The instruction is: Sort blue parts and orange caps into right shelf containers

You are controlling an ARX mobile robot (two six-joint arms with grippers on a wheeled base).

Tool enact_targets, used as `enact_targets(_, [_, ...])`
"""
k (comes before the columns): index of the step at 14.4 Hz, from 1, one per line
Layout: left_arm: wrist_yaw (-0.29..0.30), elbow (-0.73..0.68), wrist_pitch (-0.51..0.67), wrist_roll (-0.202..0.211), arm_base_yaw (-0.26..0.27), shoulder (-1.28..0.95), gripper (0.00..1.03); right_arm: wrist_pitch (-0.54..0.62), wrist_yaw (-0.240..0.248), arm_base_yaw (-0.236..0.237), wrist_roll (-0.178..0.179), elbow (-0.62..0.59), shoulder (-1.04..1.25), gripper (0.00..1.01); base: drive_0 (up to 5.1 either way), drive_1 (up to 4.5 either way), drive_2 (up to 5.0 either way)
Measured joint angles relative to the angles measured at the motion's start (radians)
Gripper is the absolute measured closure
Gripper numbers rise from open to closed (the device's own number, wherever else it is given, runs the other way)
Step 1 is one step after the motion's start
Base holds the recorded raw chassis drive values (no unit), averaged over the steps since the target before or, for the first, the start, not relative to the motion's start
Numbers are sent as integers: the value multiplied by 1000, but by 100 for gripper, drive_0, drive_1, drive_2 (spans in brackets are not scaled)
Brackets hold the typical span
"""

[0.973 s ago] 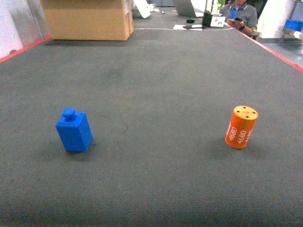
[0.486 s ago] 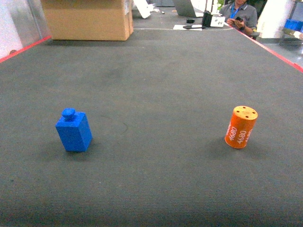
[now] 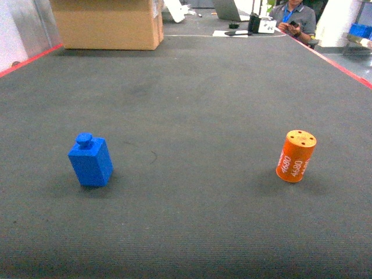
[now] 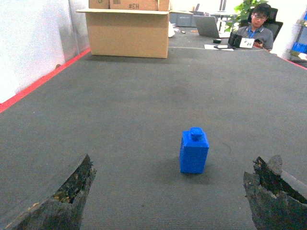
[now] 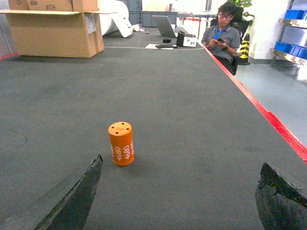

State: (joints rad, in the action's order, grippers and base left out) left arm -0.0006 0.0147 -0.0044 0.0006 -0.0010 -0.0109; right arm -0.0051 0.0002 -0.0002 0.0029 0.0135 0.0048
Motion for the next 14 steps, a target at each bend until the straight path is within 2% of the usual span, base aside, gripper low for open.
enact_targets(14, [0,0,0,0,0,0,5,0,0,0,0,0,0,3,0,0,0])
